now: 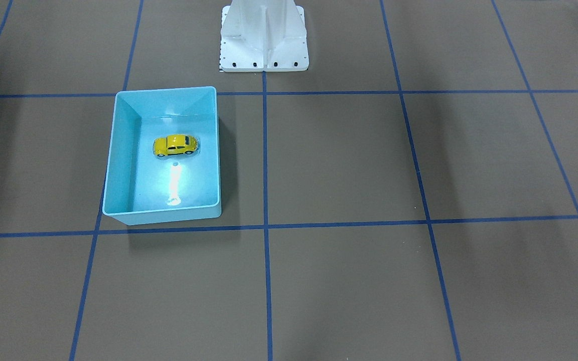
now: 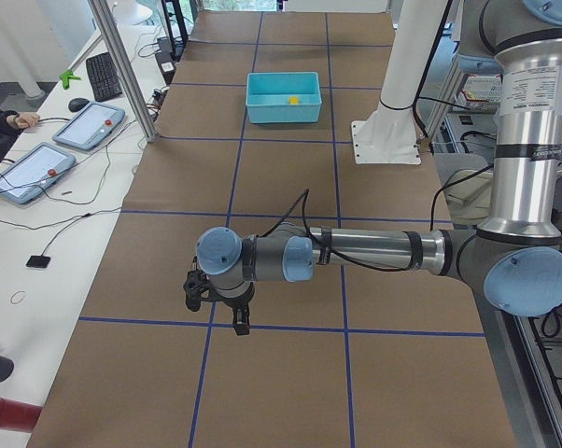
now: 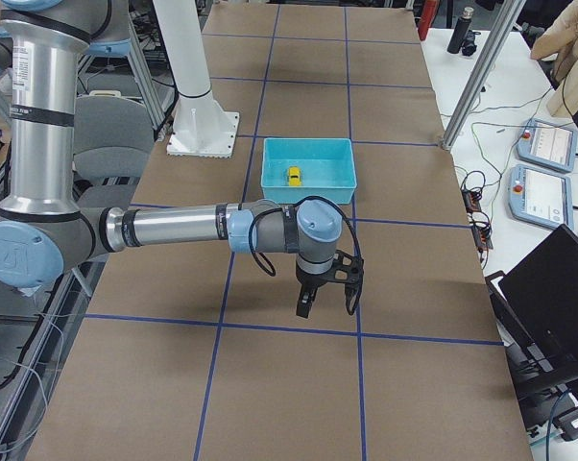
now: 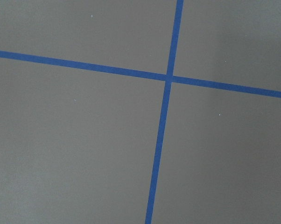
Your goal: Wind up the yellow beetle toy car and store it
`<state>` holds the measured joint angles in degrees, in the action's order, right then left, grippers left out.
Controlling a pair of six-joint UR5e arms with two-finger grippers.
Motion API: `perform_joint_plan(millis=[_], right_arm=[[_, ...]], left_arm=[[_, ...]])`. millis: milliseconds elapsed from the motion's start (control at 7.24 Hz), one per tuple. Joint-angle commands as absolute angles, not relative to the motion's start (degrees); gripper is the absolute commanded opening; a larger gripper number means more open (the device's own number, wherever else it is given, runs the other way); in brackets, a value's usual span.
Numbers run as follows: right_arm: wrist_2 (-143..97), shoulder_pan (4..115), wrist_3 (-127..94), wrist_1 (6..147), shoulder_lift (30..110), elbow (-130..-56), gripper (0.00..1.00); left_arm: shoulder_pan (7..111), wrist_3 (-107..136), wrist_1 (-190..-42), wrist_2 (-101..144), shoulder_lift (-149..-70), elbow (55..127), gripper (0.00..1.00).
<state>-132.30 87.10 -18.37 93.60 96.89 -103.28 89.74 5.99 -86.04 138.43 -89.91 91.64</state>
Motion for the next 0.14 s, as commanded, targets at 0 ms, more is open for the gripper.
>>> perform_joint_plan(millis=[0], right_arm=[[-132.28,87.10,-18.37,93.60,96.86,-103.27,1.00]], left_arm=[[89.74,6.06,-86.04,138.43,-89.91,91.67,1.00]])
